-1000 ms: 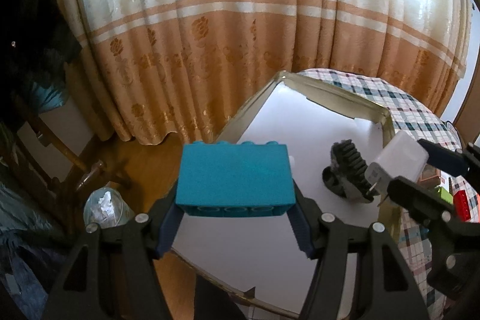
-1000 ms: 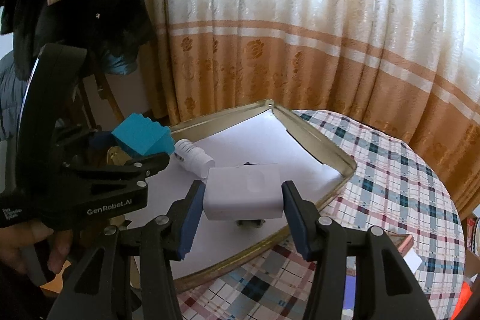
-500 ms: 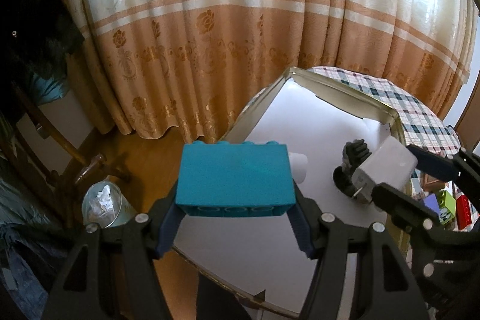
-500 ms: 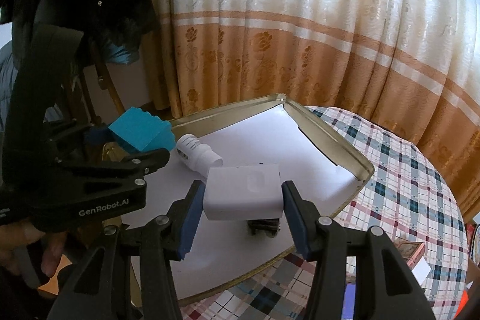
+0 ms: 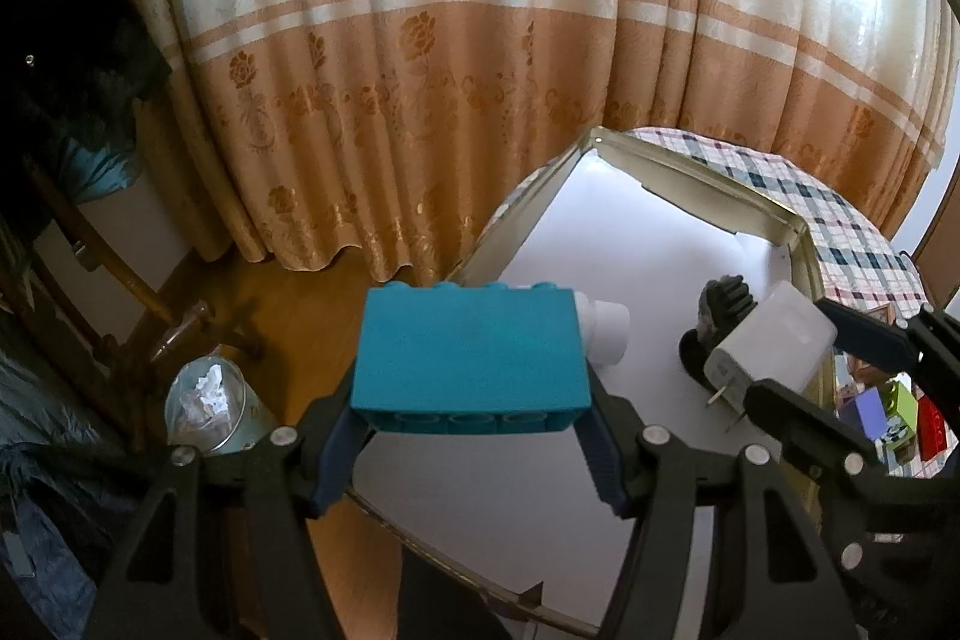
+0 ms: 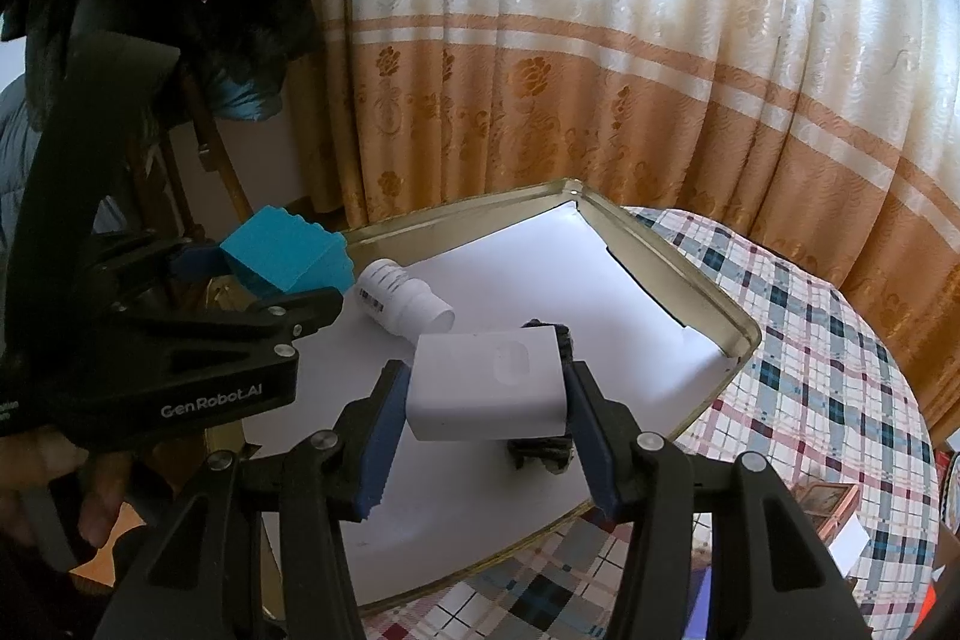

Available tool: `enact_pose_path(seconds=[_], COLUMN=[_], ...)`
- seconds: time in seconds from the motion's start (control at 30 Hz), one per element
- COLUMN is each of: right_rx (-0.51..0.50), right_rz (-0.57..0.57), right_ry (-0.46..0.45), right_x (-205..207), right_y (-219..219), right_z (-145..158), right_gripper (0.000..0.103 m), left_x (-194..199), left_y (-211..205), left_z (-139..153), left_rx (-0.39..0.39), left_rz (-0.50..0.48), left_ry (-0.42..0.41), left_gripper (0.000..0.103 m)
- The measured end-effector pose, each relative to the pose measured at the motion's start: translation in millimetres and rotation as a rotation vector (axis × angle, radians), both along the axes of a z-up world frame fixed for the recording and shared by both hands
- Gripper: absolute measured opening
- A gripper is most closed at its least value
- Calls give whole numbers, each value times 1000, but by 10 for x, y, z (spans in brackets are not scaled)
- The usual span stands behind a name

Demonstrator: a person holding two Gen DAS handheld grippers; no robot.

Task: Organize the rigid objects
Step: 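Lower and release the teal brick and white block onto the tray paper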

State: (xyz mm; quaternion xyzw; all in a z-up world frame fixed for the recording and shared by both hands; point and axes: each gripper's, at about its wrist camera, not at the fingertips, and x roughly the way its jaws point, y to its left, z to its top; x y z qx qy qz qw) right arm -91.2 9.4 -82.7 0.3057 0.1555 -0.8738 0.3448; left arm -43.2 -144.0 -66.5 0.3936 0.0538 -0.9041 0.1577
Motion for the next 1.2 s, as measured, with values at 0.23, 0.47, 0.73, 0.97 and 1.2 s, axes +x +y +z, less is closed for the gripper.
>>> enact_pose_path(seconds=[0.23, 0.47, 0.73, 0.97, 1.2], right_rx=[7, 21, -9, -44, -77], right_rz=[8, 12, 13, -43, -94], right_ry=[-9, -15, -16, -40, -51], right_x=[5, 14, 58, 72, 164], right_y=[-24, -48, 15, 302, 676], right_z=[-35, -90, -50, 8, 28], right_gripper=[55, 56, 70, 71, 71], left_x=[4, 2, 21, 55, 79], left_y=[0, 0, 29, 106, 530], left_z=[-5, -7, 18, 62, 132], left_rx=[-6, -6, -5, 7, -8], left_rz=[0, 2, 14, 19, -62], left_ry=[-1, -2, 9, 27, 49], left_gripper=[64, 64, 86, 86, 86])
